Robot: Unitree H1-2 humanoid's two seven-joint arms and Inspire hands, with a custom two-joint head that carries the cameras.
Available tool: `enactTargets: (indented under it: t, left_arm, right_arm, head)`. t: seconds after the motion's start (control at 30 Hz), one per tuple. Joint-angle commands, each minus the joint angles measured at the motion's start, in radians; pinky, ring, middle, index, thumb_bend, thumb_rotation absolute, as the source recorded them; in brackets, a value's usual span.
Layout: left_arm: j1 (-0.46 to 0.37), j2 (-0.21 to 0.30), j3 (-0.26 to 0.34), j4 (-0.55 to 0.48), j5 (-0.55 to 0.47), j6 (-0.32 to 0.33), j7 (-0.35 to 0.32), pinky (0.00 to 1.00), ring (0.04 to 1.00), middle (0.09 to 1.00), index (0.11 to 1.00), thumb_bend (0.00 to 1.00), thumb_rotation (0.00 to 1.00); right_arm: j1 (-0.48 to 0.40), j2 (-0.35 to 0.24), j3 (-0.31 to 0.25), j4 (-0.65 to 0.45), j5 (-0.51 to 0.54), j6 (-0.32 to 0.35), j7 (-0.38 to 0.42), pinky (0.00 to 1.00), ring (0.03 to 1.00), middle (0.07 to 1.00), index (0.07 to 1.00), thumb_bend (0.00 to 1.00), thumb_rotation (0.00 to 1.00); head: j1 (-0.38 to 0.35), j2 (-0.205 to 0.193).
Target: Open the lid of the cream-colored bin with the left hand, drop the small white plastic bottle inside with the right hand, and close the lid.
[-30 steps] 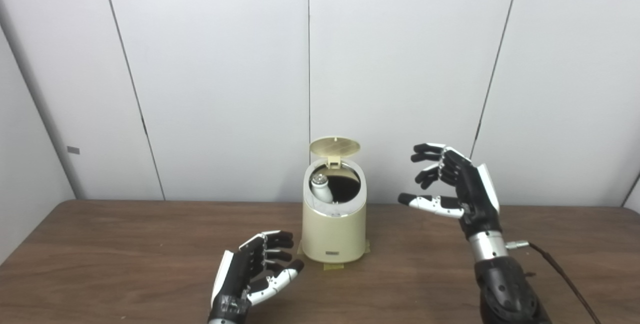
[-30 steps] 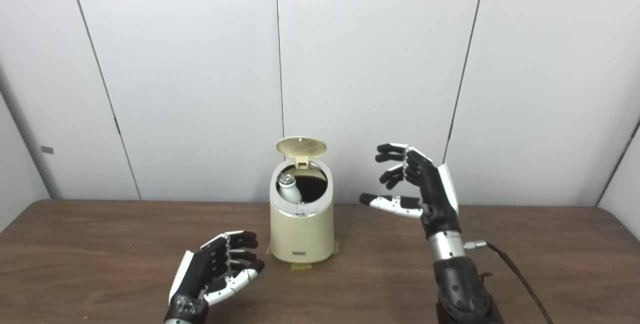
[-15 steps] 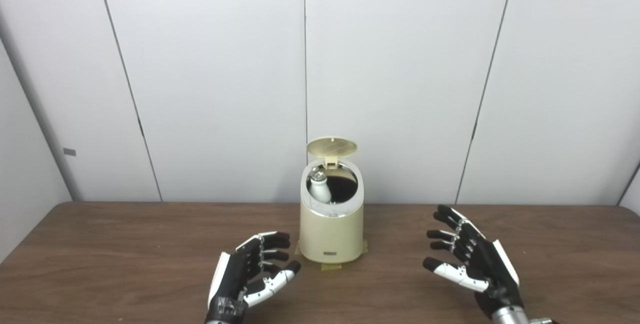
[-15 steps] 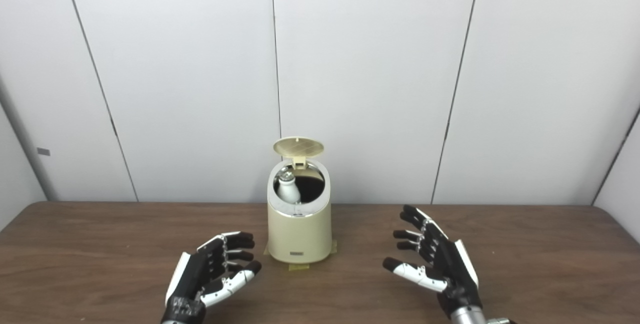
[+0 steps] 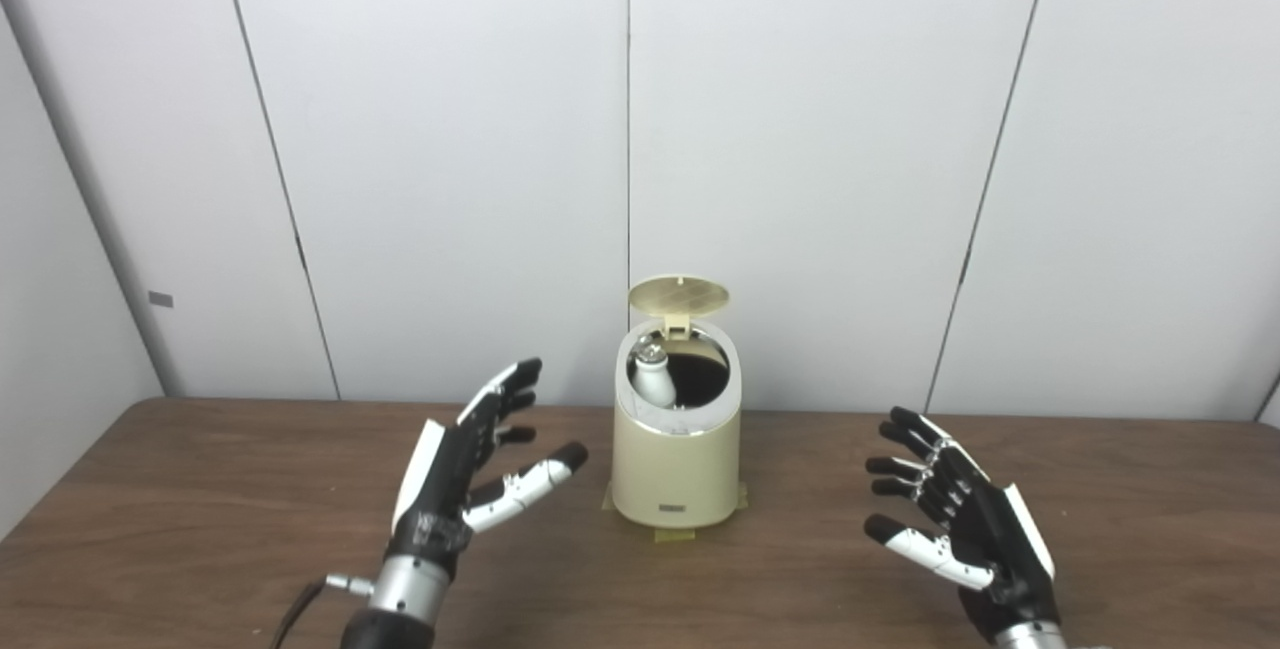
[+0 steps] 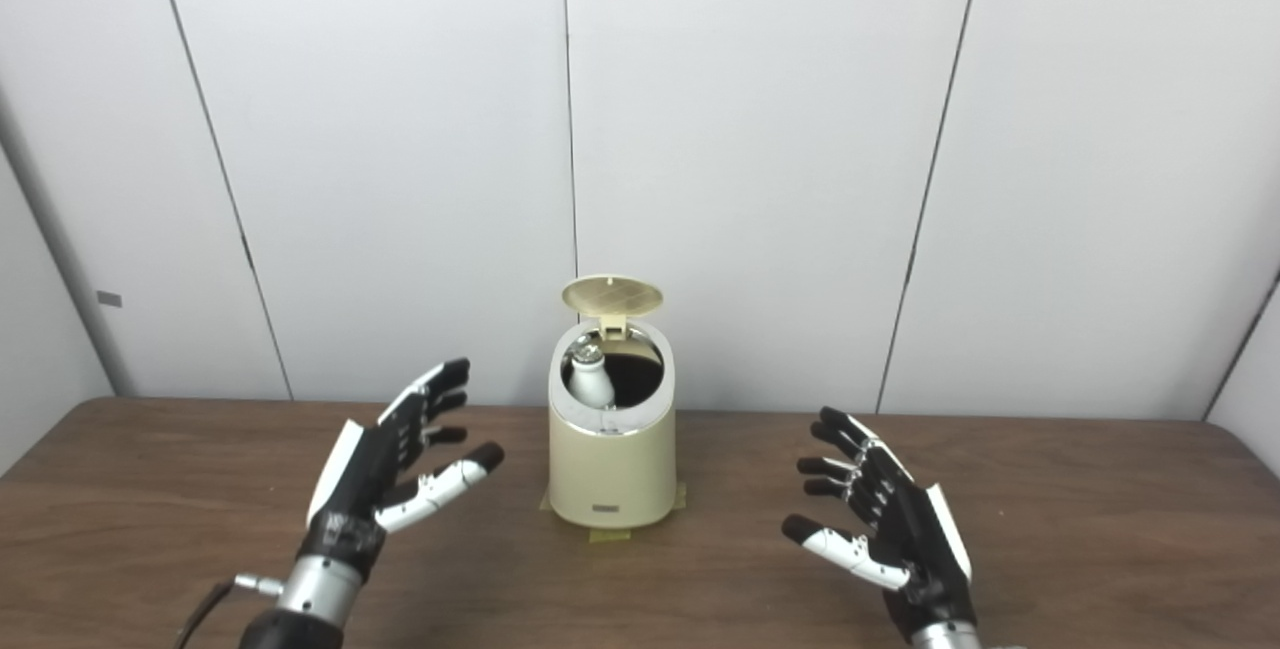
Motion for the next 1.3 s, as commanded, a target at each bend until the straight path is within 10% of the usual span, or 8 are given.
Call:
enactTargets:
  t: [0.0, 0.47, 0.73, 1.27]
  left_arm:
    - [-0.092, 0.006, -0.016, -0.02, 0.024, 0.002, -0.014, 0.77, 0.917, 0.938, 0.953, 0.87, 0.45]
    - [-0.388, 0.017, -0.114, 0.261, 0.151, 0.044, -0.026, 0.99, 1.0, 1.0, 1.0, 0.95, 0.46]
    - [-0.474, 0.041, -0.184, 0.388, 0.266, 0.031, -0.017, 0.9, 1.0, 1.0, 0.982, 0.93, 0.49]
    - [-0.469, 0.107, -0.216, 0.314, 0.298, 0.041, -0.117, 1.0, 1.0, 0.869, 0.807, 0.96, 0.47]
  right_arm:
    - [-0.013, 0.013, 0.0, -0.026, 0.003, -0.019, -0.003, 0.63, 0.704, 0.829, 0.824, 0.9, 0.32]
    - [-0.008, 0.024, 0.003, -0.052, -0.01, -0.013, -0.011, 0.64, 0.702, 0.824, 0.815, 0.86, 0.3]
    - [-0.002, 0.026, 0.005, -0.069, -0.012, -0.005, -0.011, 0.63, 0.686, 0.794, 0.801, 0.87, 0.31]
    - [0.018, 0.061, 0.014, -0.137, -0.04, 0.068, -0.03, 0.54, 0.643, 0.787, 0.801, 0.87, 0.29]
  head:
    - [-0.001, -0.004]
    - [-0.015, -0.008]
    - [-0.024, -0.008]
    - [-0.032, -0.006]
